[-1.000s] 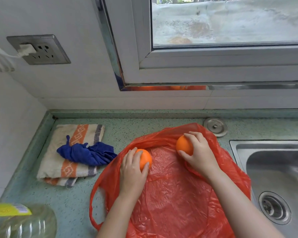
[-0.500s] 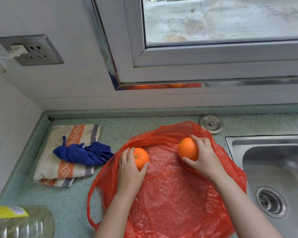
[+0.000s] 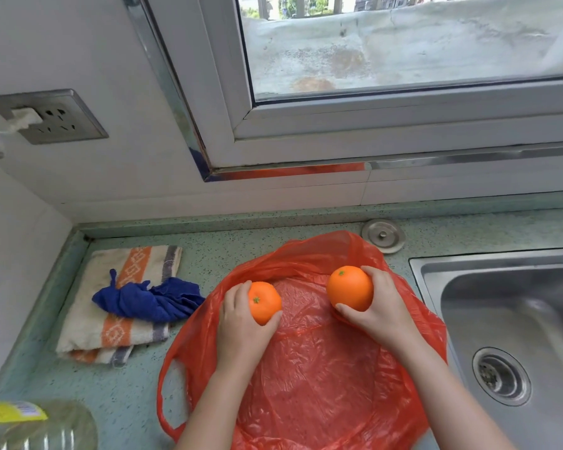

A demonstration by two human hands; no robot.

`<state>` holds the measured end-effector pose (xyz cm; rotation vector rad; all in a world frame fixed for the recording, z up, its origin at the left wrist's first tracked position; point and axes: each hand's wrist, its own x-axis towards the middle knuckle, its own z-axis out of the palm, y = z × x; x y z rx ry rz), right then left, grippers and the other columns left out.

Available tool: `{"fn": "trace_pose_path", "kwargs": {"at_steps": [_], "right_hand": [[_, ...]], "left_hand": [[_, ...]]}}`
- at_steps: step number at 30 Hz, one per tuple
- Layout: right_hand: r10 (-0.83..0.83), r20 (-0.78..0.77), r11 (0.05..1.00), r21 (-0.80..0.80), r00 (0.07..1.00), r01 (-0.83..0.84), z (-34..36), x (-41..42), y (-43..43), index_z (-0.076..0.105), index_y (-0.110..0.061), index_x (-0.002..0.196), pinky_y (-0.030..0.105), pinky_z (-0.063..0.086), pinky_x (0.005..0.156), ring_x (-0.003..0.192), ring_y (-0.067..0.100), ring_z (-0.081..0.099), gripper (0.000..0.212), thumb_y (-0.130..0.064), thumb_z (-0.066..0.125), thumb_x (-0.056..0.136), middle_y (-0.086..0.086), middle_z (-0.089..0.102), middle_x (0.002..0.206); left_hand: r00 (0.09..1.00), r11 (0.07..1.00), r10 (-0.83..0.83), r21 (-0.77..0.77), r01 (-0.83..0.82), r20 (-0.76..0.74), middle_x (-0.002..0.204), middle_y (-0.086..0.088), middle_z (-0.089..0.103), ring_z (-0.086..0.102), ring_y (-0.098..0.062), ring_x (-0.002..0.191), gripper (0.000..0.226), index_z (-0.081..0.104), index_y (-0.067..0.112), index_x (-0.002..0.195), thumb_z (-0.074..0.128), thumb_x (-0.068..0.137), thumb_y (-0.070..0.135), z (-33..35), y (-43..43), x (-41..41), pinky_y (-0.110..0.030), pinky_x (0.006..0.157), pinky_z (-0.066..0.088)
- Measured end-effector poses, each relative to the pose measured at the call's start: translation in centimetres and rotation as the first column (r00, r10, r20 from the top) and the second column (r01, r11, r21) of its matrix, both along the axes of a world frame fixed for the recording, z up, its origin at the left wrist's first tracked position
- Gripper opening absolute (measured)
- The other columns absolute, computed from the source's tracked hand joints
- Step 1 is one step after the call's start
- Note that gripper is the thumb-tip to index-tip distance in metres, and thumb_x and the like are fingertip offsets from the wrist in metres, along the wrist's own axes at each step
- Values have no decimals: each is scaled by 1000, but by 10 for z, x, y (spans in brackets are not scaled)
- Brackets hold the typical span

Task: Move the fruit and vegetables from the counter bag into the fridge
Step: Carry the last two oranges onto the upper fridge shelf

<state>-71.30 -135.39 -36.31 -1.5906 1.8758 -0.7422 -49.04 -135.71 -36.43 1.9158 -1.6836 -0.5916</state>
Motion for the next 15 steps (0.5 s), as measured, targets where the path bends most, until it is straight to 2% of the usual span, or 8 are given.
{"fn": "trace_pose_path", "kwargs": {"at_steps": [5,8,11,13,15], "right_hand": [[-25,82,995,-90,996,32,29,3,21,37,-14,130,14,28,87,105,5,37,78,-29,80,66,-2,40,119],[-38,127,988,-142,991,56,51,5,39,37,-18,130,17,32,84,104,7,41,77,-30,80,67,-6,38,117],[-48,168,973,-217,985,85,72,4,58,38,-20,129,20,36,84,105,10,45,76,-29,80,66,-4,42,119],[-44,189,962,-258,981,92,85,3,71,39,-20,128,17,37,83,104,10,46,75,-28,80,66,-4,43,118],[-32,207,954,-286,978,92,96,1,85,40,-21,127,7,36,78,101,9,46,74,-27,81,65,-5,42,116]], "left_hand": [[994,996,-28,-82,19,-107,126,1,46,43,-12,114,70,46,15,128,79,68,31,34,18,-14,-16,92,27],[987,991,-85,-116,69,-139,124,7,43,38,-3,107,70,45,20,129,78,68,32,59,34,-20,-16,89,29],[973,982,-131,-158,101,-190,121,13,40,38,-1,106,69,43,24,129,77,69,31,85,54,-24,-8,81,31],[963,978,-148,-175,110,-223,121,14,39,40,-3,107,69,42,27,129,77,70,31,101,68,-26,-10,82,32],[955,974,-159,-195,111,-249,121,14,39,42,-4,107,67,40,33,127,76,71,31,113,83,-27,-16,84,35]]}}
